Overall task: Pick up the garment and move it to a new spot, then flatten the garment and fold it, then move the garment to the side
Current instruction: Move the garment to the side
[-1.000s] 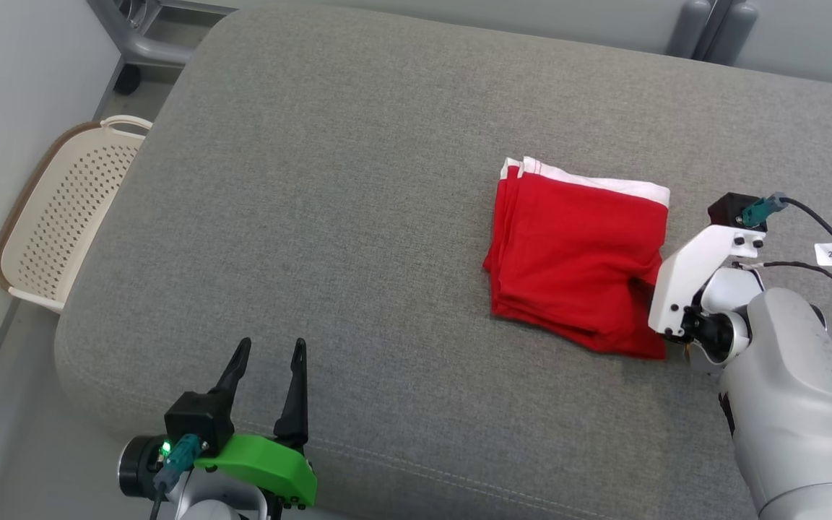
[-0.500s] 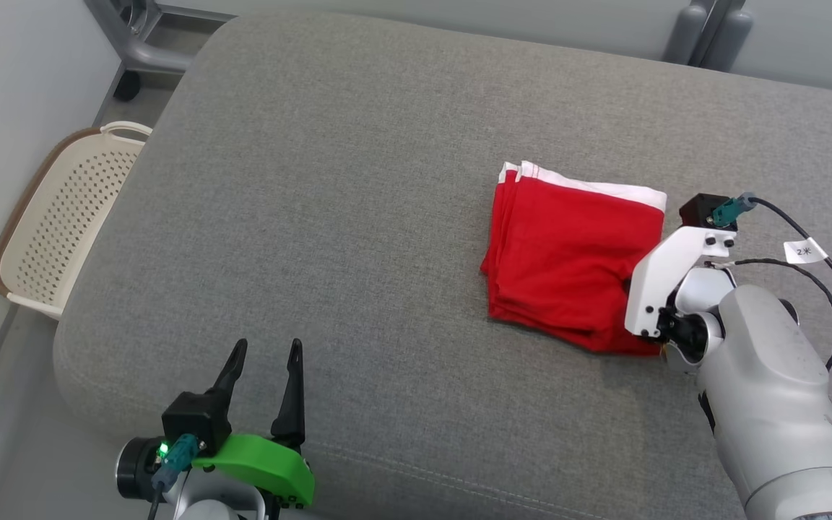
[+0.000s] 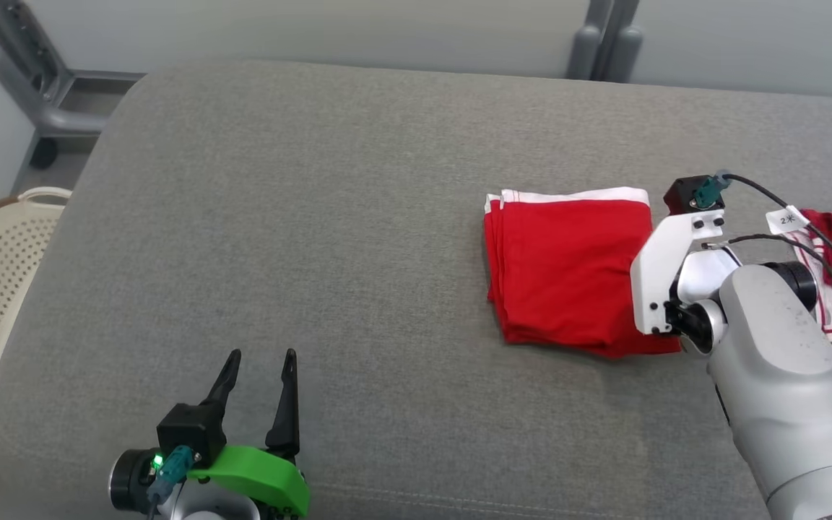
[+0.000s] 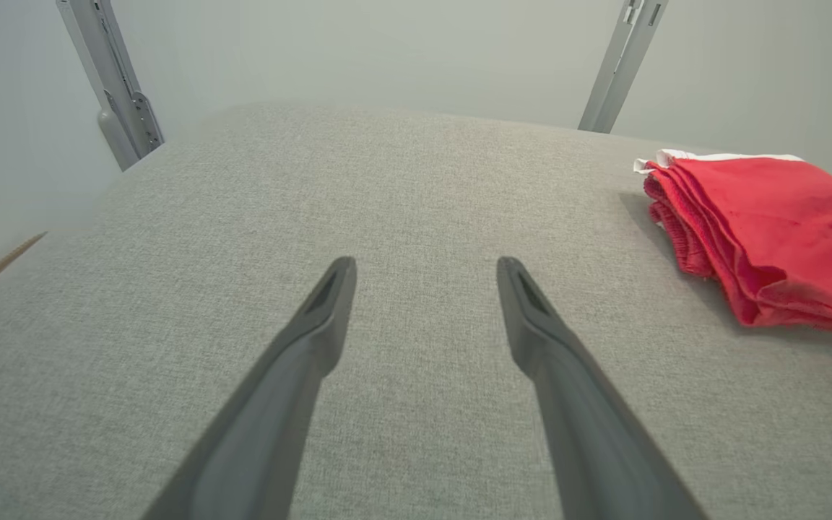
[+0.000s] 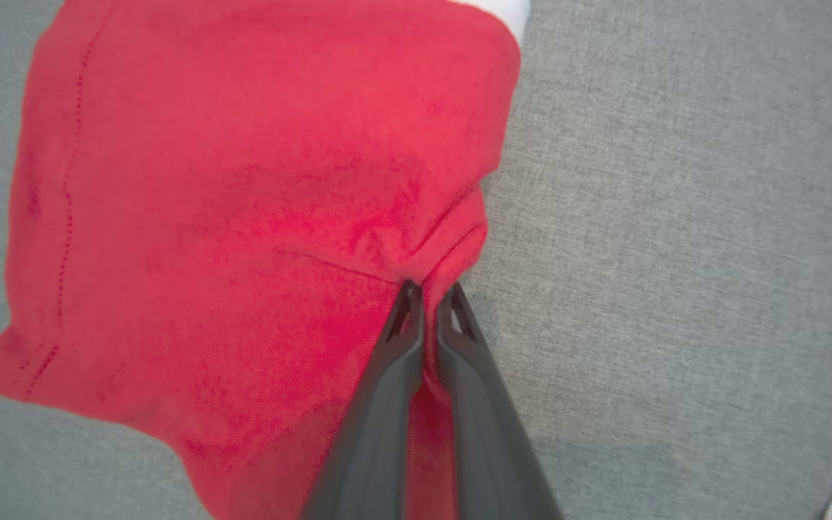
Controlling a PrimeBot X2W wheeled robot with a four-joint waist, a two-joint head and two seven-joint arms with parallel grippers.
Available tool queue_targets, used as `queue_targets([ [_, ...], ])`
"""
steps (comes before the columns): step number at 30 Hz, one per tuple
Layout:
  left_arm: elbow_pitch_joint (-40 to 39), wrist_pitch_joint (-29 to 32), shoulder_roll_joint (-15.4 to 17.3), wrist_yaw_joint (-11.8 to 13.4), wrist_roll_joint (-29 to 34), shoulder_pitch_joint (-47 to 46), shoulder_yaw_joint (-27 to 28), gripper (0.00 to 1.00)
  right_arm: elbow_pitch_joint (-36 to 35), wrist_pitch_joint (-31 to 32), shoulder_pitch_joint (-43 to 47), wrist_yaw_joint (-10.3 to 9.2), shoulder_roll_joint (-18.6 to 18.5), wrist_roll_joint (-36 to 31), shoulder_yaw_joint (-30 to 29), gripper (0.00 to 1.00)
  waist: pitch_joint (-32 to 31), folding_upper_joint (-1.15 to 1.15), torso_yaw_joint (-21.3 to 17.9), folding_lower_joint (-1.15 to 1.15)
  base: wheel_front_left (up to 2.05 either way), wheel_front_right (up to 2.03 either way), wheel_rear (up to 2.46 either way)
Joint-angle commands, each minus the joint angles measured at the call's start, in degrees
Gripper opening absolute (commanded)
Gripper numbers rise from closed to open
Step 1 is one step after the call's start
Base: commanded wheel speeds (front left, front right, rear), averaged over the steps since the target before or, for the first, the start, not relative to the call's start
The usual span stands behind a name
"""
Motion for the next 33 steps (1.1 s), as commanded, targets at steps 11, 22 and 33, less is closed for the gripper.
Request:
queue_targets([
  [11, -1.56, 0.03, 0.77, 0.07, 0.16, -1.40, -0.34, 1.00, -7.96, 7.03, -2.41, -0.02, -8.69, 6.02, 16.66, 0.00, 0.71, 0.00, -13.01, 0.00, 0.00, 0.00, 0.00],
  [22, -1.36, -0.11, 0.42, -0.62, 1.22, -5.26, -1.64, 1.00, -11.29, 7.69, -8.12, -0.02, -19.50, 11.11, 24.51, 0.00, 5.54, 0.00, -15.45, 0.00, 0.00, 0.00, 0.00],
  [33, -2.10, 0.07, 1.59, -1.01, 1.77, -7.58, -1.97, 1.00, -7.54, 3.15, -13.06, -0.03, -25.00, 10.49, 23.49, 0.00, 9.29, 0.00, -14.35, 0.00, 0.00, 0.00, 0.00],
])
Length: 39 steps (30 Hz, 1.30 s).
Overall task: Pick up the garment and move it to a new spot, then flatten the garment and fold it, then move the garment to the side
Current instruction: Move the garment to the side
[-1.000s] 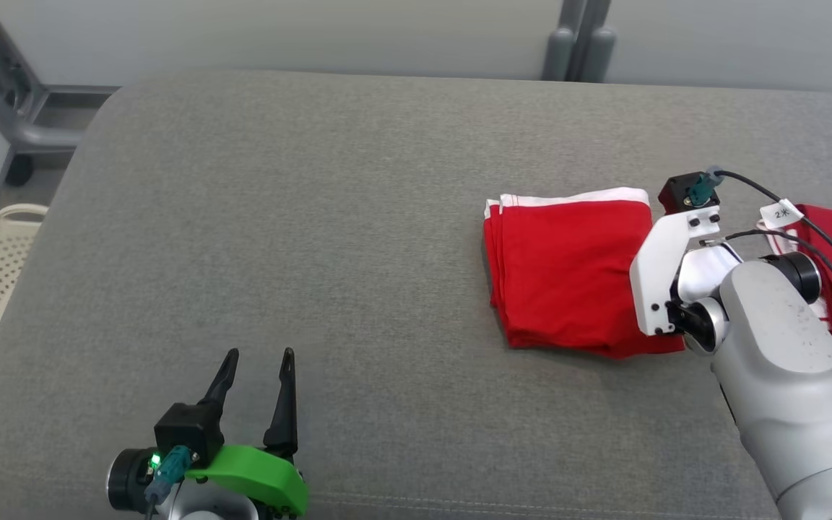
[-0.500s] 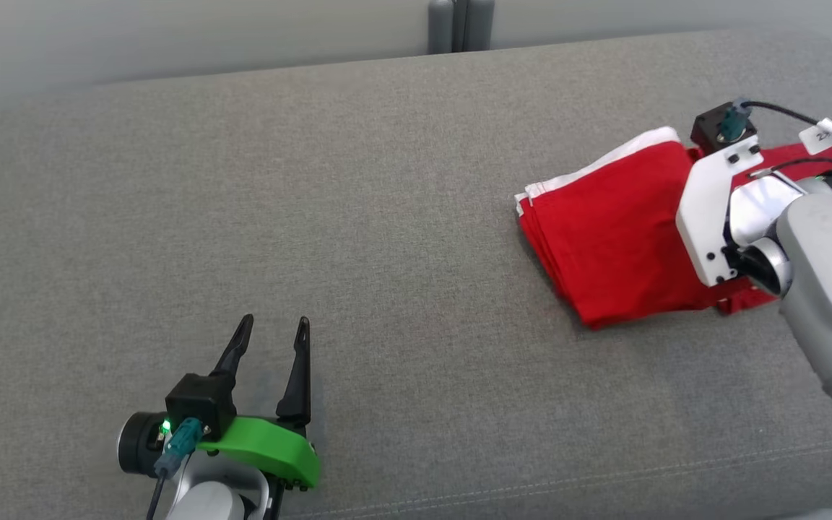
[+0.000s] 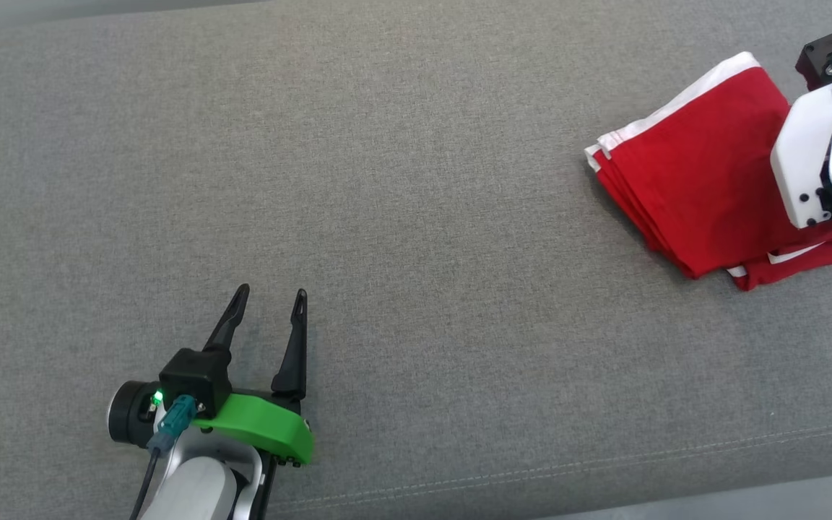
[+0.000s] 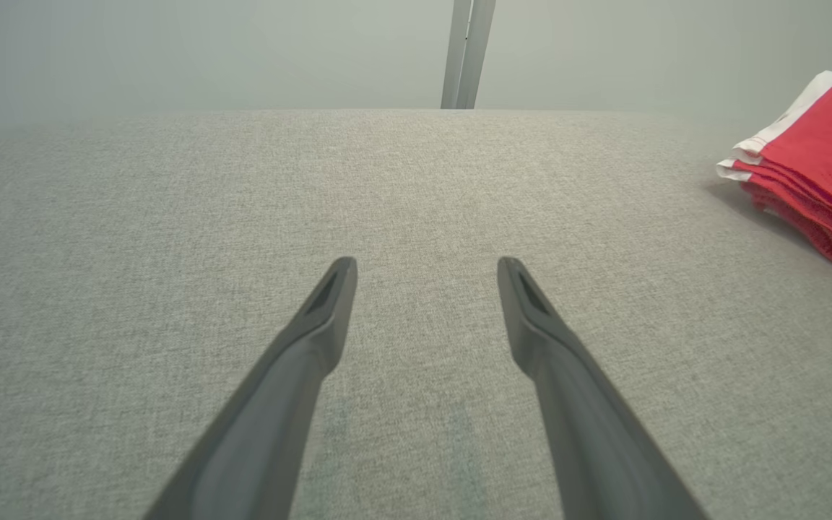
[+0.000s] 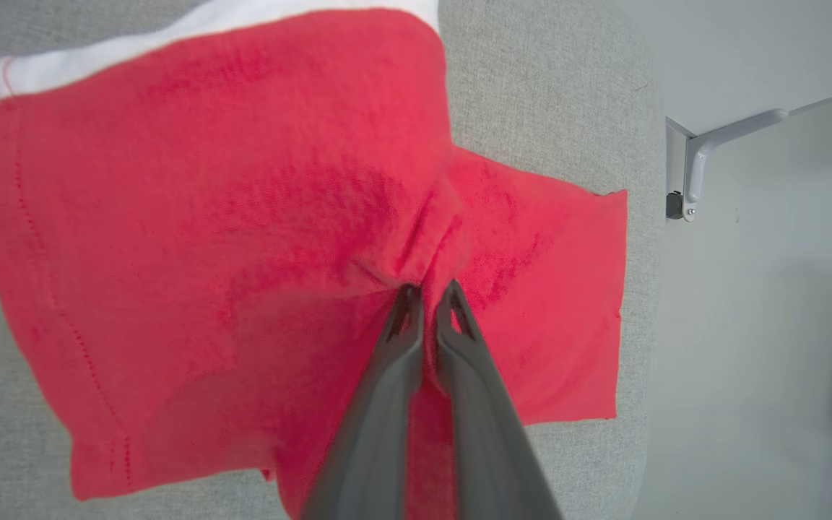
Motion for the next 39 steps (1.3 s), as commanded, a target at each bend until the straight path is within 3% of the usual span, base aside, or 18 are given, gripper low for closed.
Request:
queue_targets([
  [1, -0.12, 0.04, 0.48, 0.00, 0.23, -0.85, 0.07, 1.00, 0.31, 0.01, -0.87, -0.05, -0.98, 0.08, -0.18, 0.00, 0.19, 0.00, 0.16, 0.00, 0.00, 0.00, 0.00],
  [9, -1.07, 0.77, 1.39, 0.41, 0.30, -1.03, -0.25, 1.00, 1.91, -0.73, -1.26, -0.06, -5.46, -2.41, -2.25, 0.00, 0.81, 0.00, 0.59, 0.00, 0.00, 0.00, 0.00],
  [25, -3.70, 2.83, 2.75, 0.74, 1.42, -2.50, -1.83, 1.00, 7.67, -7.36, 0.59, -0.08, -8.60, -13.21, -7.35, 0.00, 4.64, 0.00, 4.08, 0.00, 0.00, 0.00, 0.00],
  [26, -3.83, 2.81, 2.80, 0.78, 1.49, -2.65, -1.93, 1.00, 8.06, -7.82, 0.83, -0.08, -8.72, -13.93, -7.85, 0.10, 4.90, 0.00, 4.26, 0.00, 0.00, 0.00, 0.00],
  [27, -3.94, 2.80, 2.86, 0.77, 1.54, -2.72, -1.96, 1.00, 8.39, -8.31, 1.15, -0.08, -8.65, -14.55, -8.30, 0.65, 5.03, 0.00, 4.37, 0.00, 0.00, 0.00, 0.00],
  [28, -4.04, 2.85, 2.91, 0.80, 1.58, -2.79, -2.00, 1.00, 8.53, -9.07, 1.18, -0.08, -8.48, -15.01, -9.26, 1.00, 5.16, 0.00, 4.41, 0.00, 0.00, 0.00, 0.00],
  [39, -3.82, 1.26, 2.73, 1.39, 1.84, -2.59, -1.88, 1.00, 8.69, -18.68, 5.11, -0.07, -1.69, -14.36, -21.05, 1.00, 1.65, 0.00, 4.28, 0.00, 0.00, 0.00, 0.00],
])
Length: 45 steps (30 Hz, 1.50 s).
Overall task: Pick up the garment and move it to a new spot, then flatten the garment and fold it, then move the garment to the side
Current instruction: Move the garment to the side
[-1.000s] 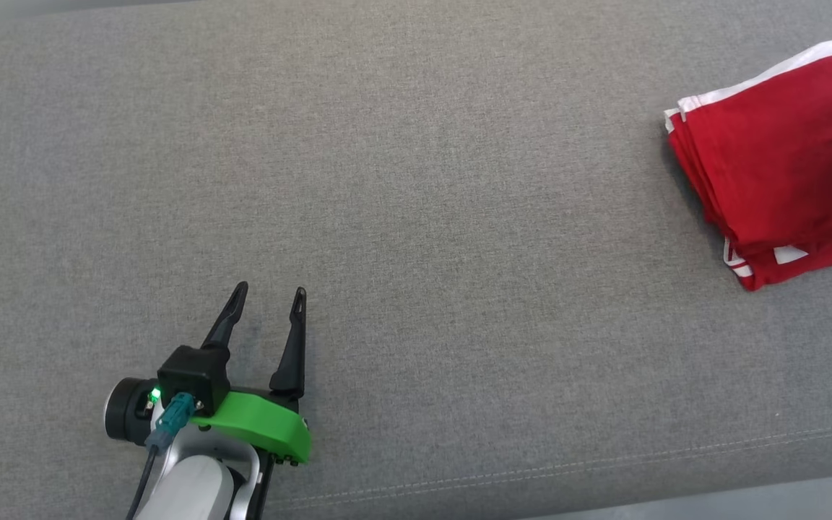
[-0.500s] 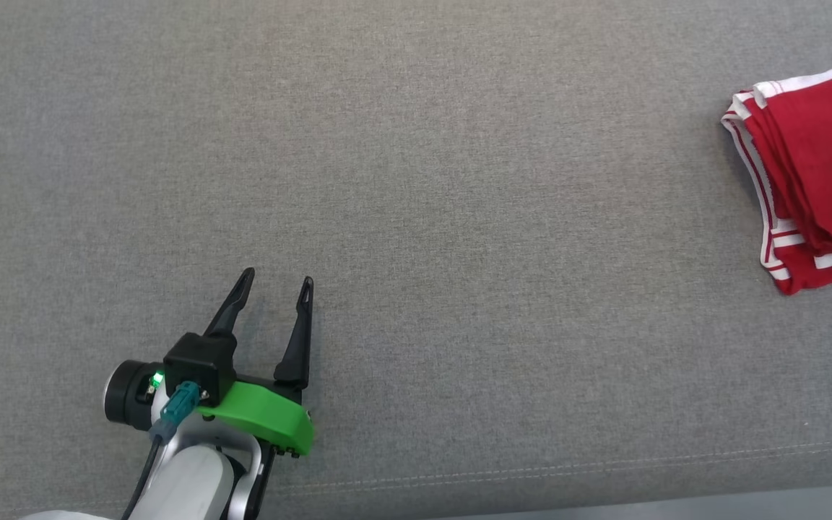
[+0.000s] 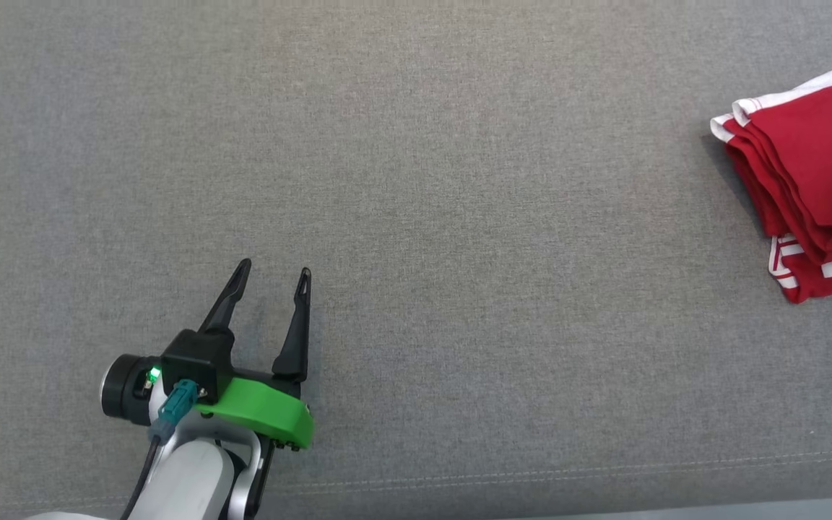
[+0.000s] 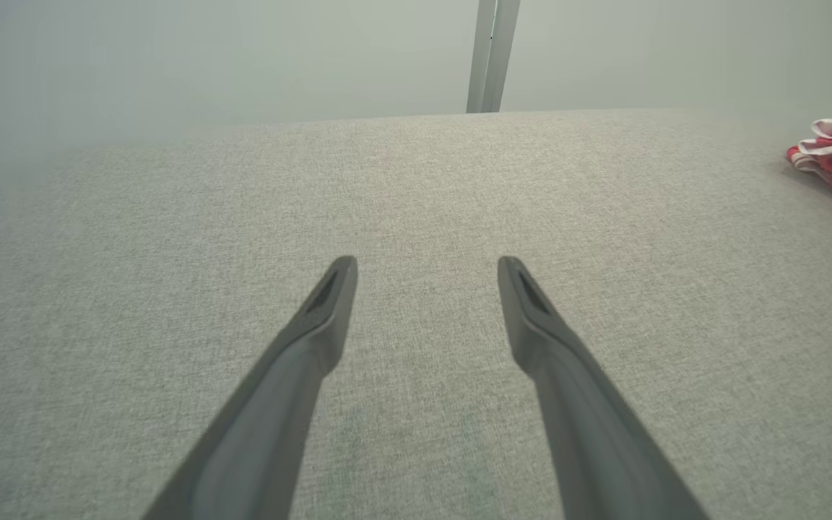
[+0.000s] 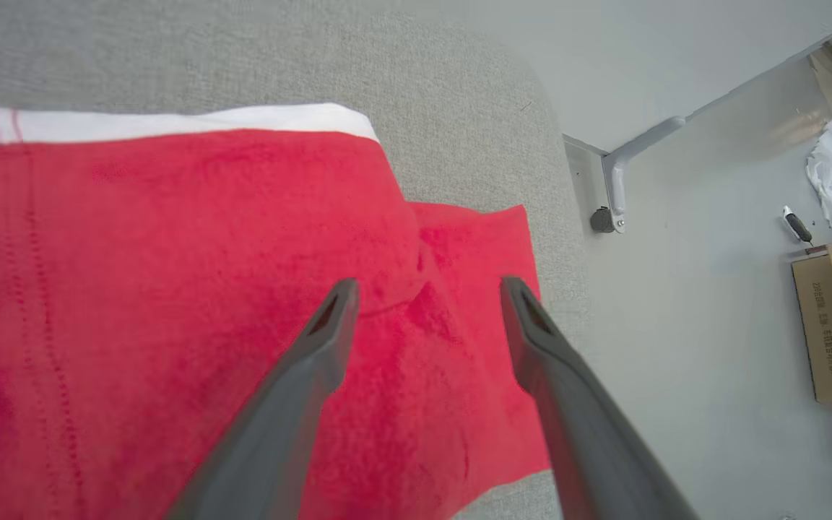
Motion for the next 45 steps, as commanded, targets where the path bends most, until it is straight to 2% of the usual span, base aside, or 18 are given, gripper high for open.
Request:
queue_targets([
  [1, -0.04, -0.76, 0.30, 0.22, 0.61, -0.24, 0.27, 1.00, -0.33, -2.03, 2.21, -0.10, 1.17, 0.66, -1.35, 1.00, -2.24, 0.00, 0.05, -0.01, 0.00, 0.00, 0.00],
  [9, -0.24, -1.96, 0.11, -0.13, -0.62, 2.06, 1.27, 1.00, -2.39, -8.27, 8.79, -0.10, 6.08, 4.03, -5.72, 1.00, -7.20, 0.00, 0.10, -0.01, 0.00, 0.00, 0.00],
  [12, 0.56, -2.02, -0.62, 1.59, -1.75, 3.64, 2.46, 1.00, -4.22, -10.41, 11.64, -0.10, 8.35, 5.56, -7.01, 1.00, -9.36, 0.00, -0.21, -0.01, 0.00, 0.00, 0.00],
  [17, 0.22, -2.03, -2.60, 2.95, -7.08, 6.16, 6.36, 1.00, -8.04, -13.77, 16.41, -0.10, 11.86, 7.45, -8.92, 1.00, -12.99, 0.00, -0.48, -0.01, 0.00, 0.00, 0.00],
  [19, -0.65, -2.20, -2.83, 1.35, -8.34, 7.18, 6.50, 1.00, -9.93, -14.98, 18.28, -0.08, 13.53, 7.95, -9.36, 1.00, -14.37, 0.00, -0.58, -0.01, 0.00, 0.00, 0.00],
  [24, -0.43, -2.21, -2.86, 3.27, -10.81, 9.87, 9.22, 1.00, -14.74, -17.44, 23.09, -0.10, 18.20, 10.73, -11.78, 1.00, -17.68, 0.00, -0.35, -0.01, 0.00, 0.00, 0.00],
  [30, 0.47, -1.67, -2.08, 4.50, -12.35, 11.11, 11.50, 1.00, -21.00, -18.19, 28.33, -0.08, 23.31, 13.74, -14.06, 1.00, -20.04, 0.00, 0.83, -0.01, 0.00, 0.00, 0.00],
  [34, 1.42, -0.32, -0.89, 4.01, -12.55, 11.34, 11.22, 1.00, -24.66, -18.23, 31.48, -0.08, 26.04, 14.88, -14.26, 1.00, -21.27, 0.00, 1.83, -0.01, 0.00, 0.00, 0.00],
  [41, 2.91, 1.11, 1.61, 2.96, -12.83, 12.45, 11.17, 1.00, -30.14, -20.44, 37.27, -0.07, 29.12, 17.43, -12.53, 1.00, -22.92, 0.00, 3.19, -0.01, 0.00, 0.00, 0.00],
  [45, 3.44, 1.36, 2.52, 1.90, -13.62, 13.21, 11.42, 1.00, -32.22, -22.22, 40.49, -0.07, 29.65, 18.55, -11.04, 1.00, -23.52, 0.00, 4.01, -0.01, 0.00, 0.00, 0.00],
])
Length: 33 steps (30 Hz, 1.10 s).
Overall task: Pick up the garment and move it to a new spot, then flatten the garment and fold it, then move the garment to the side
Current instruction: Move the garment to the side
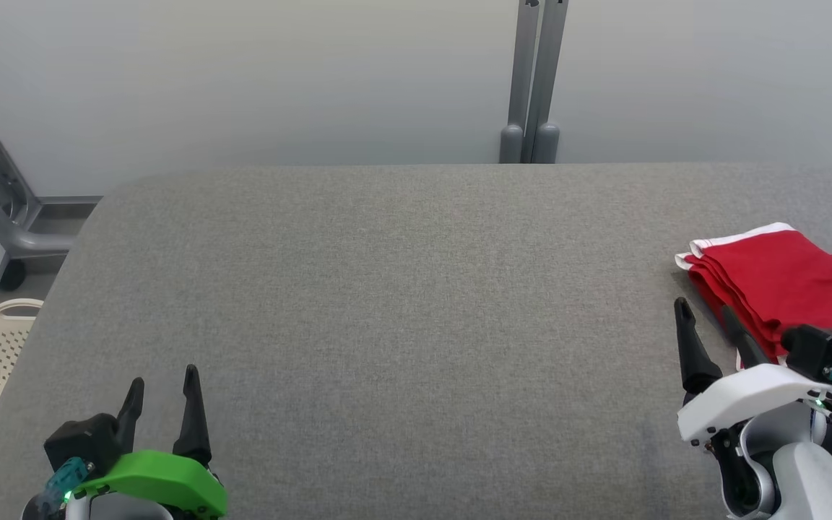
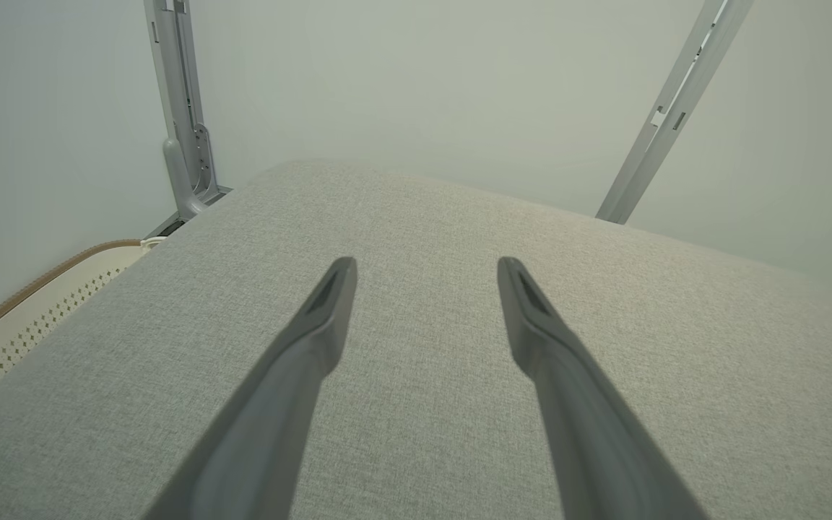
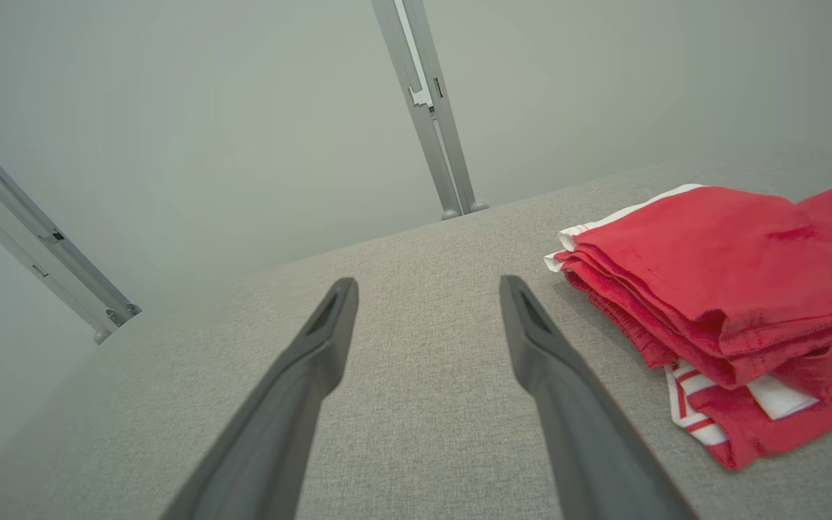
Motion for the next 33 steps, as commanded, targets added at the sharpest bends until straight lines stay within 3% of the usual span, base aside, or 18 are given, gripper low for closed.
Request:
queue_targets([
  [1, 0.32, 0.03, 0.70, -0.49, -0.42, 1.01, 0.16, 1.00, -0.80, -0.59, 1.23, -0.01, -0.16, 0.38, 0.48, 1.00, -0.51, 0.00, 0.55, 0.00, 0.00, 0.00, 0.00],
  [10, 1.37, -0.82, 0.80, -2.13, -0.52, 2.46, -0.81, 1.00, -3.21, -3.19, 5.30, -0.01, 0.04, 1.38, 3.33, 1.00, -1.24, 0.00, 1.27, 0.00, 0.00, 0.00, 0.00],
  [20, 2.32, -2.48, -0.05, -2.11, 0.57, 3.98, -1.95, 1.00, -0.97, -5.17, 9.26, -0.01, 0.06, -1.71, 2.47, 1.00, -1.51, 0.00, 0.24, 0.00, 0.00, 0.00, 0.00],
  [33, 2.89, -3.16, -0.49, -1.76, 0.28, 3.31, -1.50, 1.00, 1.49, -5.76, 7.33, -0.01, 0.07, -2.18, 3.53, 1.00, 0.06, 0.00, 0.02, 0.00, 0.00, 0.00, 0.00],
])
